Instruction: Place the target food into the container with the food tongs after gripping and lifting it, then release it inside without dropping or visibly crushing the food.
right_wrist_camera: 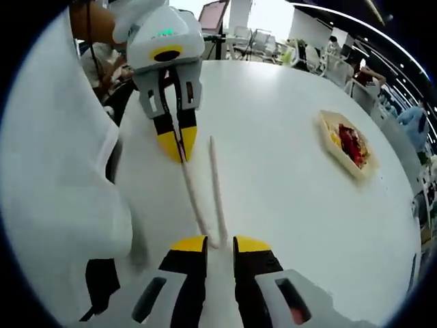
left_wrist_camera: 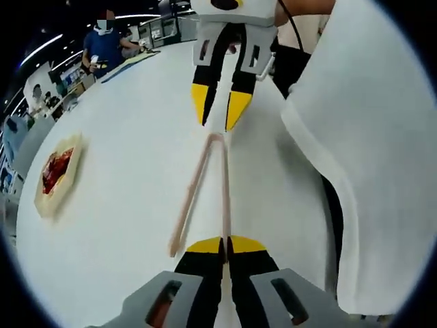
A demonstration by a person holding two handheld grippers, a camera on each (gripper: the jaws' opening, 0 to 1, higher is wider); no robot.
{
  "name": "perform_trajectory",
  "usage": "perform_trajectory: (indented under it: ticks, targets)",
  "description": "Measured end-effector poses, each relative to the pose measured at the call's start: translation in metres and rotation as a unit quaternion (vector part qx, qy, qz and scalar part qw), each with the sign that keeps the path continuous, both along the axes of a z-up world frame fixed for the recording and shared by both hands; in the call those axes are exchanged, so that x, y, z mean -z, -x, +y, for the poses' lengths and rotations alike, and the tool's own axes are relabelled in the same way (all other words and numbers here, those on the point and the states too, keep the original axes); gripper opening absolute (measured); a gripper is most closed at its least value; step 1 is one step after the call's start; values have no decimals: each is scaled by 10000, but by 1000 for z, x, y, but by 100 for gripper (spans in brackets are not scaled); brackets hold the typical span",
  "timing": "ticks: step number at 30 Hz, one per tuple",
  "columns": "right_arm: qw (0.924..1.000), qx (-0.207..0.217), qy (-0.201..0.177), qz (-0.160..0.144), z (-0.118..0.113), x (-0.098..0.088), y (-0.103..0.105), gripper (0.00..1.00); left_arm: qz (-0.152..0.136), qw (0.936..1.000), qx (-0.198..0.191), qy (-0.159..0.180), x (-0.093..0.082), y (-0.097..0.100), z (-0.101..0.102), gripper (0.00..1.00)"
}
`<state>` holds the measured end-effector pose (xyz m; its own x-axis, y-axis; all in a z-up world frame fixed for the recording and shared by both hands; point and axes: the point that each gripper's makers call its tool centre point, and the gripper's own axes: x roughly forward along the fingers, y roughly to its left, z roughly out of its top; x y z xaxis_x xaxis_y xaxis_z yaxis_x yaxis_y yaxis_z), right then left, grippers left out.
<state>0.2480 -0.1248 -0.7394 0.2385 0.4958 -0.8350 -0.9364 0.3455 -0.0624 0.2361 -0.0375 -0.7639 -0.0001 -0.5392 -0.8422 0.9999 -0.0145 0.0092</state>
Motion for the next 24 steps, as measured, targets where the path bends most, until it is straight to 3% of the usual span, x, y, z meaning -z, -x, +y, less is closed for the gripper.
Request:
perform_trajectory:
  ticks: [4, 6, 7, 8, 10, 13, 16, 24]
  targets:
    - [9997, 227, 72, 107, -2, 10, -5, 11, 107, 9998, 10, -154, 0, -1, 0, 0]
    - [9984, 398, 366, 148, -13, 20, -9, 3, 154, 9997, -14, -162, 0, 0, 1, 0]
    - [9983, 439, 18, 374, -2, 19, -4, 1, 162, 9997, -16, -166, 0, 1, 2, 0]
    - [9977, 567, 64, 371, -4, 18, -5, 1, 170, 9997, -18, -169, 0, 2, 3, 0]
    - [9993, 251, 148, 245, -5, 15, -6, 1, 152, 9998, -59, -130, 0, 1, 2, 0]
    - [9991, 293, 122, 264, -7, 14, -6, 1, 183, 9996, -183, -91, 0, 0, 1, 1]
    - [9991, 294, 68, 290, -7, 16, -6, 1, -190, 9990, -365, 192, -1, -10, 3, 3]
    - [9995, 164, 16, 258, -7, 17, -4, 1, -220, 9961, -829, 203, -2, -9, 24, 1]
